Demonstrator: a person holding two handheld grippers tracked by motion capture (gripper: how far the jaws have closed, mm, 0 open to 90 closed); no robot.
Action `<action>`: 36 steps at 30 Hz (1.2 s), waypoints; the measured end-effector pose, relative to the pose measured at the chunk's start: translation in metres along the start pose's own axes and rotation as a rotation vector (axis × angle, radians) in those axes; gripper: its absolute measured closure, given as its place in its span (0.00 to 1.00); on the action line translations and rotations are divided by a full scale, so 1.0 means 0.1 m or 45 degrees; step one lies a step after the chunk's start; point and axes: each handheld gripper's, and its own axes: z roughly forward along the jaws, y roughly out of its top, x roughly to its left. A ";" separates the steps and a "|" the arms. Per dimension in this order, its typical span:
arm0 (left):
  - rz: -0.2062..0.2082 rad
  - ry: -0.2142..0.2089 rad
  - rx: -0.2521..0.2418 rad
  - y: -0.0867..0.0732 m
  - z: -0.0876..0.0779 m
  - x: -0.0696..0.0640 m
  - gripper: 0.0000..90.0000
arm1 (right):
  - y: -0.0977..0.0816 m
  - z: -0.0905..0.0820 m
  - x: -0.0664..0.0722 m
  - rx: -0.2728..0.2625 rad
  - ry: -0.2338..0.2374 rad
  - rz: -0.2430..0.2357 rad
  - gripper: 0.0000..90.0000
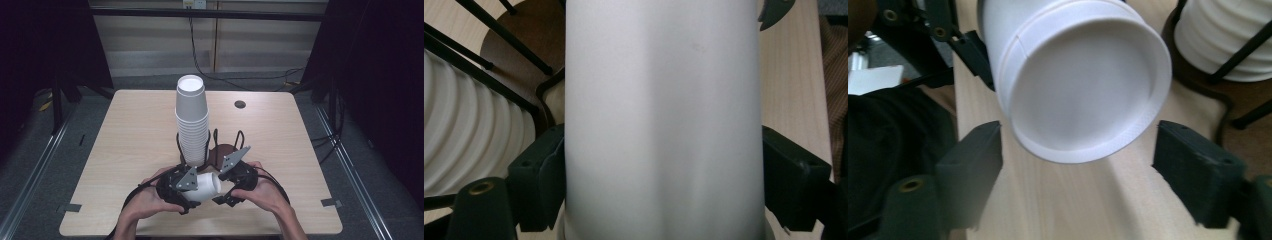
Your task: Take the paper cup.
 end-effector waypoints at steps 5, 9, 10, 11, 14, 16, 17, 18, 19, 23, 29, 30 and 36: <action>0.023 -0.030 0.017 0.02 0.03 -0.02 0.20 | 0.04 0.05 -0.03 0.061 -0.010 0.007 0.19; 0.028 -0.040 0.024 0.04 0.04 -0.03 0.20 | 0.06 0.05 -0.03 0.052 0.036 -0.012 0.18; 0.035 -0.042 0.026 0.05 0.05 -0.04 0.20 | 0.07 0.05 -0.02 0.068 0.042 -0.024 0.17; 0.063 -0.050 0.044 0.06 0.05 -0.03 0.20 | 0.08 0.06 -0.01 0.079 0.040 -0.017 0.16; 0.037 -0.058 0.031 0.06 0.08 -0.07 0.20 | 0.11 0.11 0.00 0.101 0.066 -0.035 0.17; 0.041 -0.077 0.032 0.06 0.09 -0.09 0.20 | 0.12 0.13 0.00 0.107 0.090 -0.030 0.21; 0.042 -0.078 0.029 0.06 0.09 -0.09 0.20 | 0.12 0.14 0.00 0.107 0.097 -0.036 0.20; 0.042 -0.078 0.029 0.06 0.09 -0.09 0.20 | 0.12 0.15 0.00 0.111 0.109 -0.032 0.20; 0.037 -0.086 0.025 0.06 0.10 -0.09 0.20 | 0.12 0.15 0.00 0.111 0.109 -0.032 0.20; 0.068 -0.091 0.029 0.07 0.10 -0.09 0.20 | 0.15 0.17 0.01 0.115 0.126 -0.040 0.20; 0.049 -0.113 0.006 0.06 0.13 -0.11 0.20 | 0.17 0.21 0.02 0.128 0.153 -0.055 0.23; 0.050 -0.100 0.004 0.07 0.13 -0.11 0.20 | 0.17 0.20 0.03 0.134 0.157 -0.051 0.23; 0.051 -0.109 -0.002 0.06 0.14 -0.11 0.20 | 0.17 0.19 0.03 0.129 0.156 -0.037 0.24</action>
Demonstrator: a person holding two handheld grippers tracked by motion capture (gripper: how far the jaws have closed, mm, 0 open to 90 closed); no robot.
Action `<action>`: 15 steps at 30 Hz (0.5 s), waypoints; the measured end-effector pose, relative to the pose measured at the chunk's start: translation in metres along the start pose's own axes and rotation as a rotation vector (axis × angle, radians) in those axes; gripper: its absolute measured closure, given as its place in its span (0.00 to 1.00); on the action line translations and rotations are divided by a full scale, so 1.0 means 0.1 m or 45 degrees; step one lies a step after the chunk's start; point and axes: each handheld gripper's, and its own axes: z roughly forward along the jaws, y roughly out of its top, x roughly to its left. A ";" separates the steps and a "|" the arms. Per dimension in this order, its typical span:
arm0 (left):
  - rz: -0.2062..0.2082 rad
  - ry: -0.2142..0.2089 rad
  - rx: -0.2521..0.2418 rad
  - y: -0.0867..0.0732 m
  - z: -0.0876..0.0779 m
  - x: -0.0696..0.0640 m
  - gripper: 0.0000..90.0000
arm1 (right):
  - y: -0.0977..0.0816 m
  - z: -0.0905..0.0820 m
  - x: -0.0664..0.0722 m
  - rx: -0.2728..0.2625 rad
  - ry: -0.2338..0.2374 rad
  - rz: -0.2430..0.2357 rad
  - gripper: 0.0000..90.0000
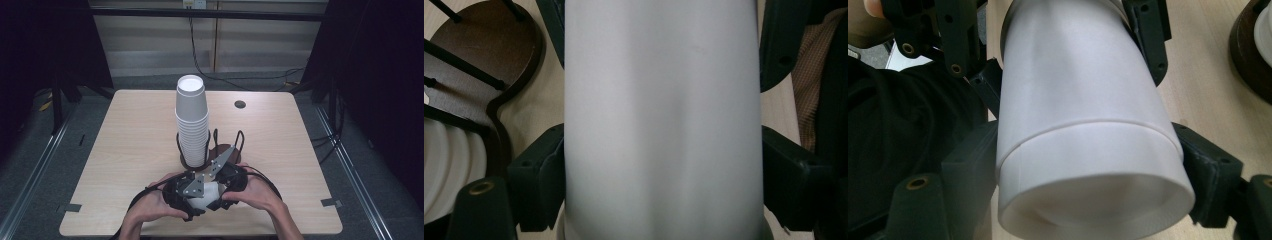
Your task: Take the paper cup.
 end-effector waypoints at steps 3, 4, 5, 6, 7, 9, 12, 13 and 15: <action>-0.013 -0.005 -0.035 -0.02 0.01 0.02 0.18 | 0.00 -0.01 0.00 -0.001 -0.008 0.032 0.25; -0.013 -0.005 -0.035 -0.02 0.01 0.02 0.18 | 0.00 -0.01 0.00 -0.001 -0.008 0.032 0.25; -0.014 -0.010 -0.044 -0.03 0.01 0.02 0.18 | 0.00 -0.01 -0.01 -0.003 -0.008 0.026 0.25; -0.012 -0.010 -0.052 -0.03 0.01 0.03 0.18 | 0.00 -0.02 -0.01 -0.001 -0.008 0.028 0.25; -0.010 -0.012 -0.054 -0.03 0.01 0.03 0.17 | -0.01 -0.02 -0.01 -0.004 -0.004 0.038 0.25; -0.008 0.004 -0.088 -0.04 0.00 0.04 0.16 | -0.01 -0.04 -0.01 -0.008 -0.013 0.033 0.25; 0.001 0.014 -0.108 -0.04 -0.01 0.04 0.16 | -0.01 -0.06 0.00 -0.015 -0.020 0.037 0.25; -0.002 0.009 -0.115 -0.04 -0.02 0.04 0.16 | -0.01 -0.06 0.00 -0.020 -0.020 0.031 0.25; 0.003 0.007 -0.135 -0.06 -0.04 0.04 0.16 | -0.01 -0.07 0.00 -0.025 -0.020 0.029 0.25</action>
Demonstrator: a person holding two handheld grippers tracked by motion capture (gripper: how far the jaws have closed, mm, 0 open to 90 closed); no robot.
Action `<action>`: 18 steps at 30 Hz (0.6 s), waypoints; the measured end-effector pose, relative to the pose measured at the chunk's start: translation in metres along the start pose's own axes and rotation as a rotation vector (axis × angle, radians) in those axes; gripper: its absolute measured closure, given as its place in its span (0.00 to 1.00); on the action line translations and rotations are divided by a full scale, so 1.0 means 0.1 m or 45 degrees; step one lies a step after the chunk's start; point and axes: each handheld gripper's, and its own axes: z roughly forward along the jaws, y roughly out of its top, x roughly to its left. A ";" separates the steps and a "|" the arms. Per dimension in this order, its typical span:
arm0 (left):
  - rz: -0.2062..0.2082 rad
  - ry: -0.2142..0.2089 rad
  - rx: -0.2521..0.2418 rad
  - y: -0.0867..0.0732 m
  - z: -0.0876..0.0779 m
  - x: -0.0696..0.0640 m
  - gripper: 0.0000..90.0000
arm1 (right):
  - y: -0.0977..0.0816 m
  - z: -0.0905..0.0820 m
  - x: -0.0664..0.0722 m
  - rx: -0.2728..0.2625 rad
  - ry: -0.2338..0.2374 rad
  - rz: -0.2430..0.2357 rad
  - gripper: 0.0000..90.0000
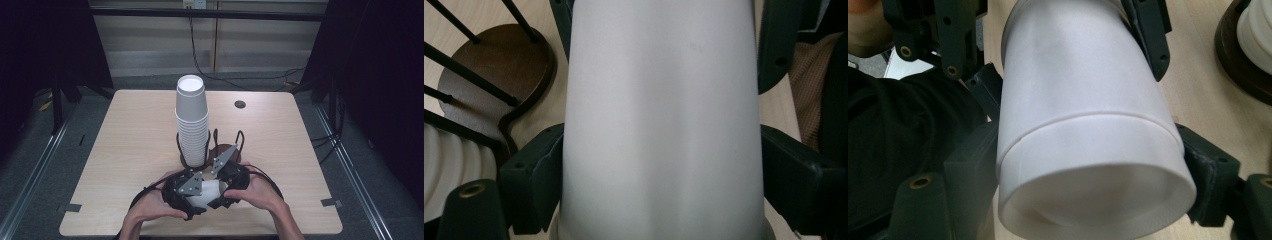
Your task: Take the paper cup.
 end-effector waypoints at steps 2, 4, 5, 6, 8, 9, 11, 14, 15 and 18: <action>0.001 0.005 -0.027 -0.01 -0.03 0.02 0.16 | 0.00 0.00 0.00 0.001 -0.008 0.000 0.25; -0.001 0.008 -0.043 -0.02 -0.05 0.02 0.16 | 0.00 0.00 0.00 -0.002 -0.011 -0.003 0.25; 0.003 0.021 -0.045 -0.02 -0.06 0.02 0.16 | 0.00 0.00 0.00 -0.002 -0.011 -0.003 0.25; 0.001 0.027 -0.049 -0.02 -0.06 0.02 0.16 | 0.00 0.00 0.00 0.000 -0.009 0.001 0.25; -0.003 0.030 -0.060 -0.02 -0.07 0.02 0.16 | 0.00 -0.01 -0.01 -0.005 -0.010 0.001 0.25; 0.010 0.040 -0.063 -0.02 -0.07 0.02 0.16 | 0.00 -0.01 -0.01 -0.005 -0.004 0.006 0.25; 0.016 0.051 -0.081 -0.02 -0.08 0.02 0.16 | -0.01 -0.03 -0.01 -0.010 -0.008 0.012 0.25; 0.012 0.056 -0.110 -0.02 -0.11 0.02 0.16 | -0.02 -0.02 -0.02 -0.010 -0.014 0.011 0.25; 0.003 0.054 -0.138 -0.02 -0.12 0.02 0.17 | -0.02 -0.02 -0.02 0.003 -0.024 0.021 0.25; -0.011 0.039 -0.208 -0.03 -0.19 0.03 0.18 | -0.04 -0.02 -0.04 -0.011 -0.025 0.015 0.25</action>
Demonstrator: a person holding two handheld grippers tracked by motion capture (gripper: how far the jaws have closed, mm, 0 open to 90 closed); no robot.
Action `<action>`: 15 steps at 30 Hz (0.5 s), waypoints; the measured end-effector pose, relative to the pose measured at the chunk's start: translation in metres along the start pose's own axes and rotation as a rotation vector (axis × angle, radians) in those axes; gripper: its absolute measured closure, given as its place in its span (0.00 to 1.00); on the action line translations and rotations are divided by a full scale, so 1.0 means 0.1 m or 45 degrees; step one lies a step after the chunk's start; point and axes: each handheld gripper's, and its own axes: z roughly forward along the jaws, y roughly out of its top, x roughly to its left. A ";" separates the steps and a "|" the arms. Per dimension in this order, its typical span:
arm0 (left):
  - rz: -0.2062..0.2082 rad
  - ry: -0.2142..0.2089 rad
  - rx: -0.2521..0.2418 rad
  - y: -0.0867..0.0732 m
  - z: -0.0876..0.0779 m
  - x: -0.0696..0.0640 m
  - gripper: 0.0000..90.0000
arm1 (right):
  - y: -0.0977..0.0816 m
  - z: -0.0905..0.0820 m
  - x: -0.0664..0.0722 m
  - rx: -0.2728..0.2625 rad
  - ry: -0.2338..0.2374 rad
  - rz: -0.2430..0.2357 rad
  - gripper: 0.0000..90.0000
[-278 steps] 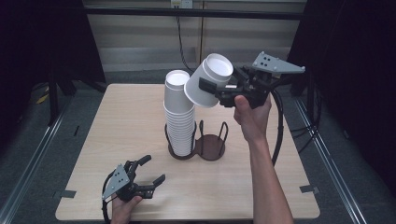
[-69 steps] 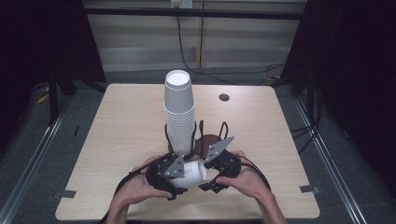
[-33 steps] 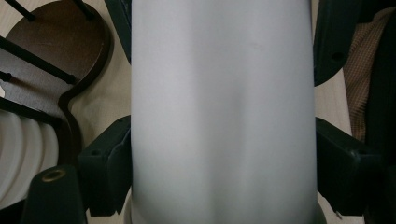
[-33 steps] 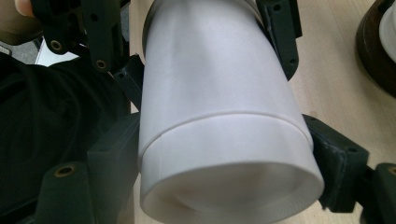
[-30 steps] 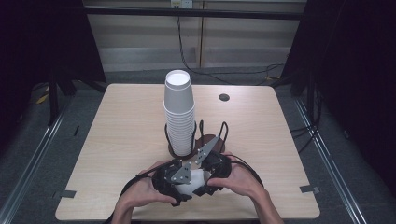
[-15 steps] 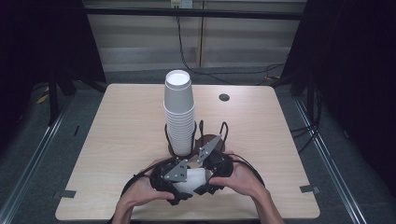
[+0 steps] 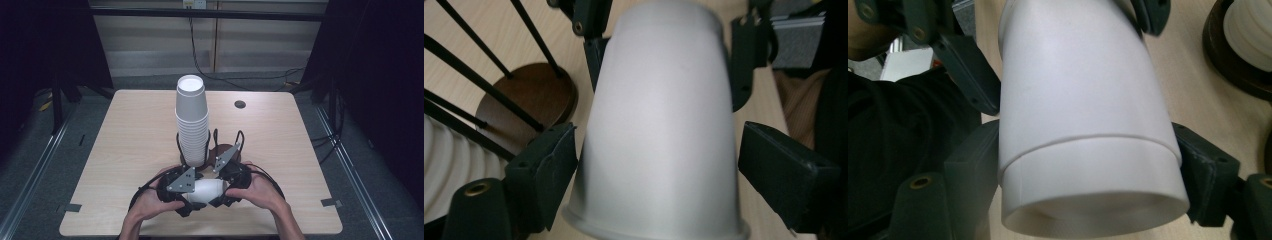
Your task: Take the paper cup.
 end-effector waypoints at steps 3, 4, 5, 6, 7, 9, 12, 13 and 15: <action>-0.013 0.034 -0.019 -0.01 -0.05 0.02 0.18 | -0.02 -0.02 -0.01 -0.015 -0.001 0.014 0.25; -0.022 0.035 -0.030 -0.02 -0.06 0.03 0.18 | -0.03 -0.02 -0.02 -0.026 -0.002 0.014 0.25; -0.026 0.049 -0.040 -0.03 -0.08 0.03 0.18 | -0.04 -0.03 -0.03 -0.035 -0.003 0.019 0.25; -0.040 0.060 -0.055 -0.04 -0.09 0.03 0.18 | -0.04 -0.03 -0.03 -0.035 -0.003 0.019 0.25; -0.053 0.071 -0.066 -0.05 -0.10 0.04 0.18 | -0.05 -0.04 -0.04 -0.042 -0.007 0.021 0.25; -0.071 0.082 -0.095 -0.08 -0.12 0.05 0.18 | -0.08 -0.06 -0.05 -0.069 -0.009 0.036 0.25; -0.092 0.091 -0.112 -0.11 -0.15 0.07 0.18 | -0.12 -0.09 -0.06 -0.097 -0.019 0.051 0.25; -0.100 0.101 -0.122 -0.12 -0.16 0.07 0.18 | -0.13 -0.10 -0.07 -0.107 -0.023 0.050 0.25; -0.111 0.109 -0.145 -0.14 -0.20 0.08 0.18 | -0.15 -0.11 -0.08 -0.127 -0.031 0.063 0.25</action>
